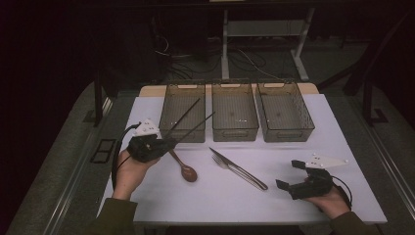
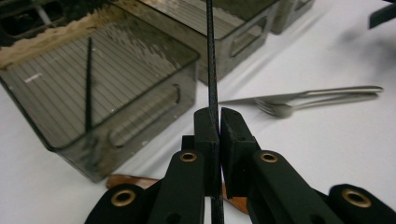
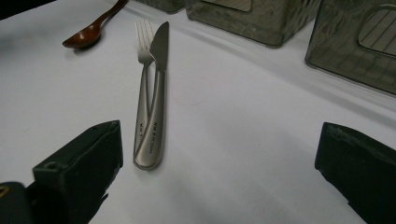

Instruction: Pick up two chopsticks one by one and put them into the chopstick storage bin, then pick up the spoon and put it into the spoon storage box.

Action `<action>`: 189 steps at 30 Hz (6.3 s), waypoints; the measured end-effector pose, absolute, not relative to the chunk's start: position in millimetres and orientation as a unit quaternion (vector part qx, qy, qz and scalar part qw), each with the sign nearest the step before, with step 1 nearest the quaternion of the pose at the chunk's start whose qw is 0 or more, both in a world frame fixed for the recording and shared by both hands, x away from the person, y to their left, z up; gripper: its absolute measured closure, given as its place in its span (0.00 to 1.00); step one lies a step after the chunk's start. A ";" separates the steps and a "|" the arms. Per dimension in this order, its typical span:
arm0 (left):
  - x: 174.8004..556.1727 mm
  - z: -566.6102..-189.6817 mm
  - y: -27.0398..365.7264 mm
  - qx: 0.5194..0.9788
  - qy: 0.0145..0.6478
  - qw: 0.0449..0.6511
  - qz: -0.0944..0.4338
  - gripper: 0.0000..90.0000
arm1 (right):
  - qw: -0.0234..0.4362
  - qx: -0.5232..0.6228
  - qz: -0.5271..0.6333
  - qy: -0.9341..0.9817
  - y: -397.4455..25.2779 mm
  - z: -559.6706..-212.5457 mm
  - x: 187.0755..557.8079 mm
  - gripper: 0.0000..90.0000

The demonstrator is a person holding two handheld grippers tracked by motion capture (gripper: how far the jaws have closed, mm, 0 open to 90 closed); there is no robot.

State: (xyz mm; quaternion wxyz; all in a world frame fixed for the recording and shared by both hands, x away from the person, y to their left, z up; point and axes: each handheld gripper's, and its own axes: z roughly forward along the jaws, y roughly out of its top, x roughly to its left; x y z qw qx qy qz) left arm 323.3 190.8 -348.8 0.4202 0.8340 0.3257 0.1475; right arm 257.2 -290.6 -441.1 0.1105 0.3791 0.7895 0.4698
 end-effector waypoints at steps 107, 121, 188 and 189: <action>368.7 -347.6 160.3 0.851 0.327 0.385 0.142 0.68 | 0.110 0.379 0.482 0.782 -295.3 -436.8 255.9 0.01; 344.5 -375.6 168.6 0.856 0.325 0.376 0.141 0.99 | 0.111 0.378 0.482 0.782 -295.1 -436.8 255.8 0.01; 351.9 -431.6 212.0 0.876 0.382 0.253 0.153 0.99 | 0.110 0.381 0.483 0.781 -296.6 -436.6 256.7 0.01; 349.8 -431.3 214.3 0.875 0.384 0.254 0.150 0.99 | 0.110 0.381 0.483 0.781 -296.6 -436.5 256.5 0.01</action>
